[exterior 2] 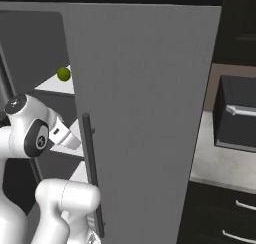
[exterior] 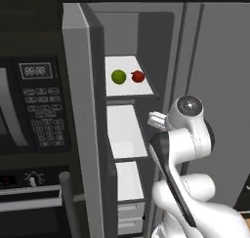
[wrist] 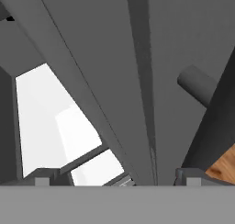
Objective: Take the lime, peach, and bell pepper from the freezer and place them in the bowl on the counter.
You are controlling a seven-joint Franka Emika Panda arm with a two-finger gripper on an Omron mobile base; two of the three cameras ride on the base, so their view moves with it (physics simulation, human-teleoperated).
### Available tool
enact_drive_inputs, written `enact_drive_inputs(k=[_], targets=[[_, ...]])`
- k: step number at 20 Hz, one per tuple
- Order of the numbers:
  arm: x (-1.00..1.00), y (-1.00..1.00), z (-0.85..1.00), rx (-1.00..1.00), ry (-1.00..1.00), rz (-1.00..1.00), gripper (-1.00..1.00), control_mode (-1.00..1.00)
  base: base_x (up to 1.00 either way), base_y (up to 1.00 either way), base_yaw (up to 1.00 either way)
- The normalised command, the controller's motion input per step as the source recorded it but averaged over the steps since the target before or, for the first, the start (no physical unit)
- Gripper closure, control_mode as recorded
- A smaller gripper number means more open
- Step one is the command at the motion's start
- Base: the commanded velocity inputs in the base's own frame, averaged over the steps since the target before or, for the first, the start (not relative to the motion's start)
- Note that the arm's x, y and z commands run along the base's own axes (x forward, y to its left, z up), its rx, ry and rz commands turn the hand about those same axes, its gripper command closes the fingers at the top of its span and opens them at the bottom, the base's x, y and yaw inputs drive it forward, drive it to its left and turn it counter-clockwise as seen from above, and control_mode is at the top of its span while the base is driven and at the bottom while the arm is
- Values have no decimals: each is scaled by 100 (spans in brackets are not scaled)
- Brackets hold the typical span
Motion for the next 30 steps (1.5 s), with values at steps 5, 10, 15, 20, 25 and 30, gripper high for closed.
enact_drive_inputs(k=[5,10,15,20,25,30], targets=[[0,0,0,0,0,0,-100,100,19,85,0],[0,0,0,0,0,0,-100,100,-9,89,2],[0,0,0,0,0,0,-100,100,-4,4,0],[-20,16,80,-5,-23,12,-100,-100,-5,2,0],[-22,24,100,-9,-19,19,-100,-100,0,0,0],[6,12,92,0,9,17,-100,-100,0,0,0]])
